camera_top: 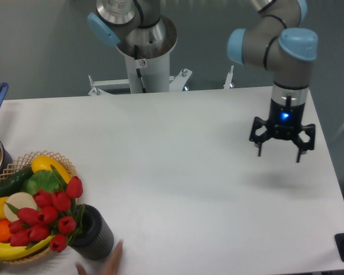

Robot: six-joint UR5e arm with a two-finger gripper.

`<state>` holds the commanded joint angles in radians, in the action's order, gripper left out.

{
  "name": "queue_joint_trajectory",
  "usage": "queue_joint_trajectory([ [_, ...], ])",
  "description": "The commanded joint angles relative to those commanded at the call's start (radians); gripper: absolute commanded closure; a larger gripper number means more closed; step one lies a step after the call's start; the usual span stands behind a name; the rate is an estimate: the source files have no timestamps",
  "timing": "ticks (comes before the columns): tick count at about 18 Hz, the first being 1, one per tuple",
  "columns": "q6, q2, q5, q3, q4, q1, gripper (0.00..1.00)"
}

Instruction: Insert the flowers into the vase

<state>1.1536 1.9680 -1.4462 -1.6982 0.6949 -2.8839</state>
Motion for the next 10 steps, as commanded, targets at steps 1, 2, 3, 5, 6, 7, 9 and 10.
queue_joint_trajectory([
  [1, 0.003, -0.003, -0.020, 0.005, 0.005, 0.003, 0.00],
  [2, 0.003, -0.008, -0.025, 0.002, 0.018, 0.003, 0.00],
  [3, 0.005, -0.008, -0.025, 0.000, 0.038, 0.005, 0.00],
  [5, 0.006, -0.017, -0.026, 0.011, 0.096, 0.006, 0.00],
  [6, 0.014, -0.018, -0.029, 0.024, 0.122, 0.006, 0.00],
  [7, 0.026, -0.018, -0.049, 0.028, 0.138, 0.009, 0.00],
  [9, 0.031, -0.015, -0.112, 0.032, 0.140, 0.034, 0.00],
  [10, 0.031, -0.014, -0.129, 0.032, 0.140, 0.047, 0.00],
])
